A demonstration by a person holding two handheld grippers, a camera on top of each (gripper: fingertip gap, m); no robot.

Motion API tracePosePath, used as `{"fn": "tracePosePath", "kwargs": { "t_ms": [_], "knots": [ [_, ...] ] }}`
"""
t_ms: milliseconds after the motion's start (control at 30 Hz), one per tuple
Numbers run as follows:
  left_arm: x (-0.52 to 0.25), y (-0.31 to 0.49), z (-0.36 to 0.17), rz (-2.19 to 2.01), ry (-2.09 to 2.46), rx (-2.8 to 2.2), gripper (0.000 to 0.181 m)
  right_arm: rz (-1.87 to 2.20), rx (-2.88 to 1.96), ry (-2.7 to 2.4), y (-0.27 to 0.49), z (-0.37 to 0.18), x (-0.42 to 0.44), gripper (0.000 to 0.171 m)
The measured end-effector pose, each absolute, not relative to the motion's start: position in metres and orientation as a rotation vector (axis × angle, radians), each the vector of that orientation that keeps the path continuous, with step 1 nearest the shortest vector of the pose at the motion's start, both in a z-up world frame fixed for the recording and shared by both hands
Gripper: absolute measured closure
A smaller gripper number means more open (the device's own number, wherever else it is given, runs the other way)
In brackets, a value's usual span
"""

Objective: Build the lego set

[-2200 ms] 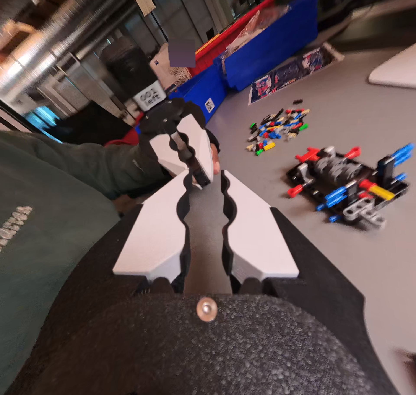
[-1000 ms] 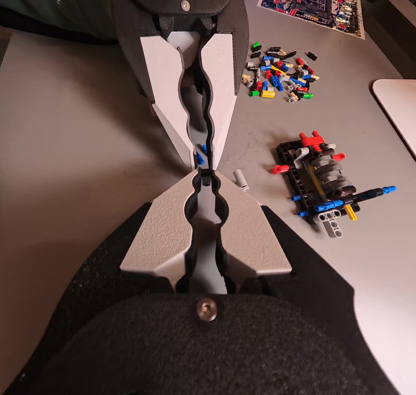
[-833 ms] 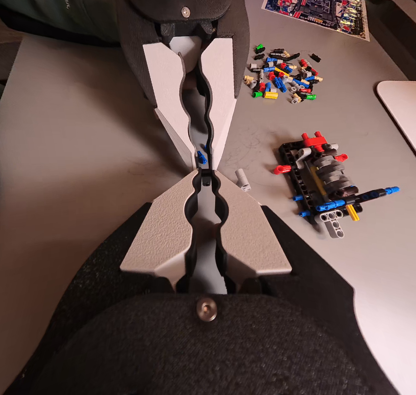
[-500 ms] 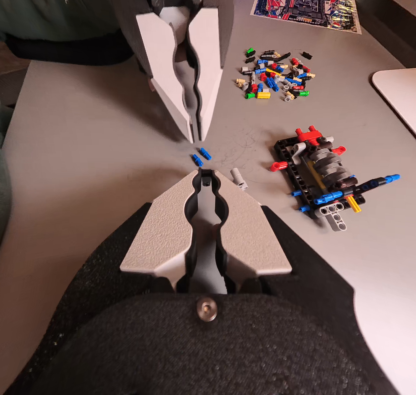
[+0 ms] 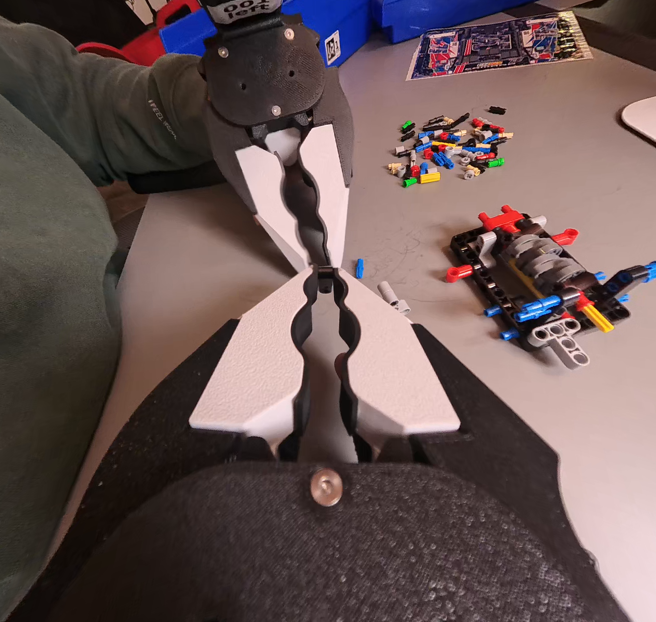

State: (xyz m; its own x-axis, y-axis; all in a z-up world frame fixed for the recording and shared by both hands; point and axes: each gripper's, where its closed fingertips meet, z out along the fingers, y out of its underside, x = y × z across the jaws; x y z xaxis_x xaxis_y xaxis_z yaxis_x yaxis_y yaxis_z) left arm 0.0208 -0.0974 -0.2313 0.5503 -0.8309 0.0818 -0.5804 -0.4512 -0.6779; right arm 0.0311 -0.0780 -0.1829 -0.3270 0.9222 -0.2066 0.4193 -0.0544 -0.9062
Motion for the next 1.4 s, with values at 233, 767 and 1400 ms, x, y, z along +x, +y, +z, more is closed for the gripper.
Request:
{"fn": "tracePosePath", "kwargs": {
  "t_ms": [233, 767, 1400],
  "knots": [
    [0.012, -0.118, -0.221, -0.631, 1.319, -2.074, 0.165, 1.351, -1.454, -1.729, -0.071, -0.185, 0.032, 0.165],
    [0.029, -0.091, -0.229, -0.535, 1.213, -2.058, 0.178, 1.466, -1.428, -1.762, -0.080, -0.179, 0.041, 0.165],
    [0.037, -0.092, -0.175, -0.729, 0.972, -2.001, 0.180, 1.678, -1.381, -1.700, -0.087, -0.163, 0.043, 0.166]
  ]
}}
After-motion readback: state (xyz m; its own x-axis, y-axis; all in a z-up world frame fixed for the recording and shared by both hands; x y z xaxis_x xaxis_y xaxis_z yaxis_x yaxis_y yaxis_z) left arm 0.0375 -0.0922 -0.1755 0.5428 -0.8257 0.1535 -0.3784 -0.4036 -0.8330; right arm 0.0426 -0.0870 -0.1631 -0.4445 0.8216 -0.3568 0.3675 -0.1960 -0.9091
